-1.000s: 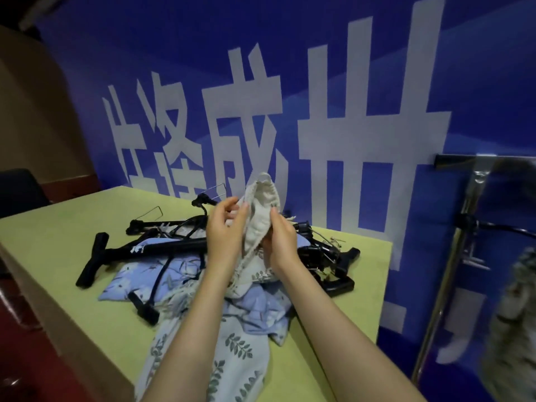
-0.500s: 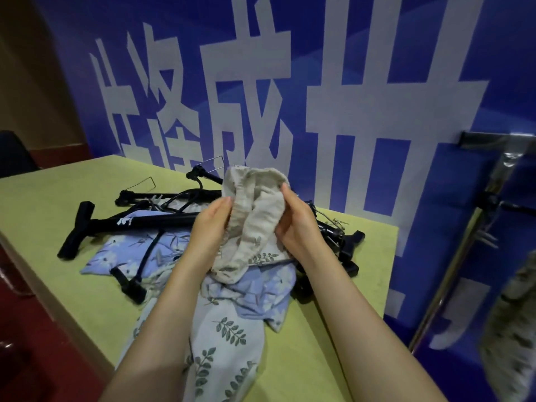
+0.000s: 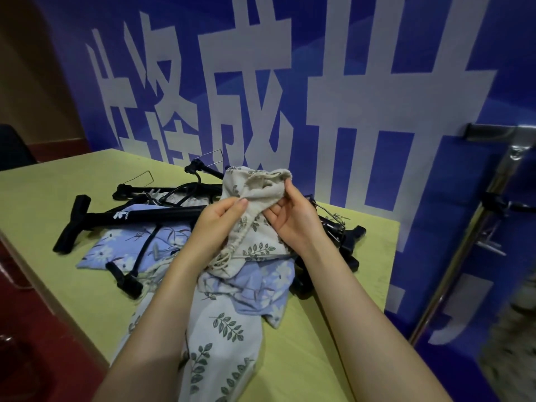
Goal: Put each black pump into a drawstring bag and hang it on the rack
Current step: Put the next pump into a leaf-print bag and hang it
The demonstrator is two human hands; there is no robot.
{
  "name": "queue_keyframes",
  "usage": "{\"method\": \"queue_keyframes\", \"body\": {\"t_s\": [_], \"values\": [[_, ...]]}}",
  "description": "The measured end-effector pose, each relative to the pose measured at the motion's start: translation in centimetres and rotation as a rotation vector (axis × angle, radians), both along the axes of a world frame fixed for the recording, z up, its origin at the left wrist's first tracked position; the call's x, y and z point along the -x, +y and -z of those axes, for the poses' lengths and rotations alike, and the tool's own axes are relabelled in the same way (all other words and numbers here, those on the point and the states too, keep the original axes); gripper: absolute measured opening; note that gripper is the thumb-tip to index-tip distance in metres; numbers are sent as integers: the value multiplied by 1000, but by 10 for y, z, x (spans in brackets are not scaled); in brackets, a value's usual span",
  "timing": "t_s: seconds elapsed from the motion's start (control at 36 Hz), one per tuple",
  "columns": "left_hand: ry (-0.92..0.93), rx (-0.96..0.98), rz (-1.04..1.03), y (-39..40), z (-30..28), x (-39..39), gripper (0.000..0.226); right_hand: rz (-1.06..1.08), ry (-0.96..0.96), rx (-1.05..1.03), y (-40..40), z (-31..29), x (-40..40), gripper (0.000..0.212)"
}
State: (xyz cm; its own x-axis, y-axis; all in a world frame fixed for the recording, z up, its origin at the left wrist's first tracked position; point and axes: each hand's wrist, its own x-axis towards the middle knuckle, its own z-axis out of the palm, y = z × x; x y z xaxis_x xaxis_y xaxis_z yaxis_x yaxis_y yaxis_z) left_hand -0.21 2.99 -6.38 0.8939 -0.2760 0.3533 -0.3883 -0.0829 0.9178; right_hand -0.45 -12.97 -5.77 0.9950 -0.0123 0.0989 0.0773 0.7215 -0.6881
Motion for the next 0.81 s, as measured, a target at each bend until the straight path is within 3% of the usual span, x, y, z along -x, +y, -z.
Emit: {"method": "queue_keyframes", "body": {"t_s": [0.11, 0.22, 0.36, 0.42, 0.53, 0.58, 0.69, 0.75, 0.81], "values": [[74, 13, 64, -2, -1, 2, 19, 17, 6, -12, -1, 1, -2, 36], [111, -21, 74, -5, 2, -1, 39, 29, 1, 24, -2, 3, -2, 36], [144, -10, 75, -8, 6, -4, 19, 66, 7, 140, 0, 4, -2, 40], [185, 93, 85, -11, 5, -3, 12, 62, 23, 164, 1, 3, 0, 41], [345, 525, 103, -8, -5, -5, 20, 111, 104, 229, 0, 4, 0, 44], [420, 679, 93, 0, -11, -8, 28, 159, 94, 341, 0, 2, 1, 41], [505, 844, 18, 11, -10, -15, 41, 168, -119, 953, 1, 1, 15, 34], [503, 837, -50, 12, -7, -16, 48, 55, -158, 1080, 1, 4, 20, 28], [455, 825, -129, 10, -6, -16, 41, 68, -175, 1102, 0, 5, 20, 39]]}}
